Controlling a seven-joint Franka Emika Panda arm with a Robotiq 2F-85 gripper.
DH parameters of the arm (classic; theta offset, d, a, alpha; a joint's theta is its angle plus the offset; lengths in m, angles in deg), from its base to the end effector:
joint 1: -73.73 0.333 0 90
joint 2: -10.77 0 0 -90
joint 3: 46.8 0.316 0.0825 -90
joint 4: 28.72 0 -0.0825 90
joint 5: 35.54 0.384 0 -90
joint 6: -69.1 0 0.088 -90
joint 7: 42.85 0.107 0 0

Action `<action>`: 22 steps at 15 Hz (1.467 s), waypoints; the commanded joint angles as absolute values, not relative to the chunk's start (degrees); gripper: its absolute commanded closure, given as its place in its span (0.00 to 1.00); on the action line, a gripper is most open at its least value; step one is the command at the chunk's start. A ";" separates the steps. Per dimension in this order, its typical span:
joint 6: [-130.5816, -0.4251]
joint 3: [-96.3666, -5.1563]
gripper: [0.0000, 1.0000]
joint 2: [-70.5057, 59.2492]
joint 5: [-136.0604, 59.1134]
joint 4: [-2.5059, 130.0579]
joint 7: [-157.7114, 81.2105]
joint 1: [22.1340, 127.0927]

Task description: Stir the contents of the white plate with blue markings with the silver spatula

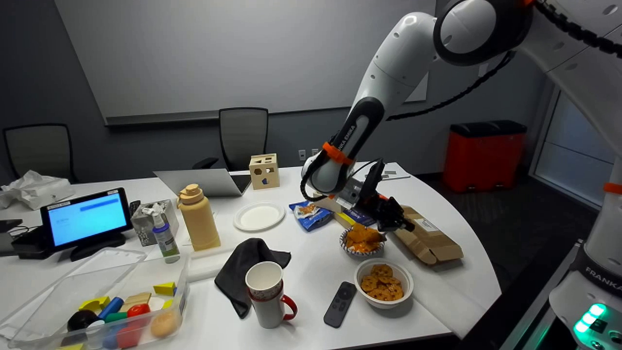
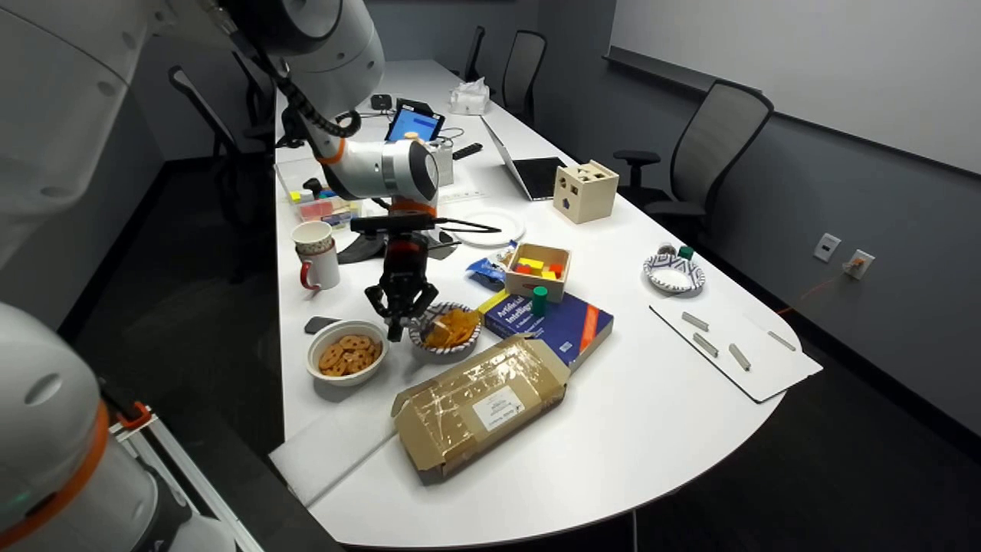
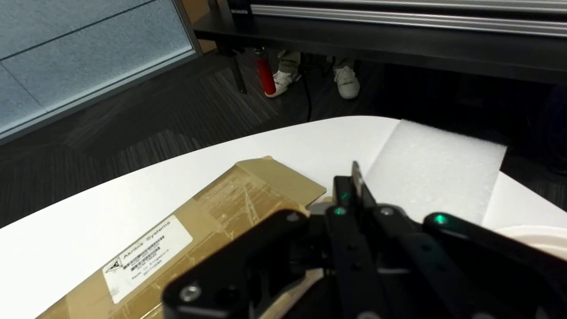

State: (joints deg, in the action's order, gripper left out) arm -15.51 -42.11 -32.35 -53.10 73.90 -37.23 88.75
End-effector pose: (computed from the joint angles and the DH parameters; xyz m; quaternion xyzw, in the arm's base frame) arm 0.4948 0.1416 0.1099 0.8408 0.1738 -0.4650 0.2160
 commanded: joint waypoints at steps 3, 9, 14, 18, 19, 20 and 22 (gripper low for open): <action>-13.13 -40.55 0.99 -34.01 -48.88 73.03 -40.06 86.63; -20.80 -39.58 0.99 -32.23 -43.55 73.84 -39.91 85.25; -26.69 -41.16 0.99 -30.79 -46.58 74.52 -37.66 87.19; -26.23 -42.87 0.99 -31.20 -51.44 74.02 -35.23 88.80; -25.22 -43.20 0.99 -31.50 -52.43 73.77 -34.67 89.13; -24.86 -43.21 0.99 -31.84 -52.78 73.63 -34.77 89.07; -22.68 -43.05 0.99 -31.89 -52.75 73.51 -35.17 89.03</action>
State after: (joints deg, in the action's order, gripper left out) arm -25.61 -42.66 -32.30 -51.63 73.36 -35.80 88.40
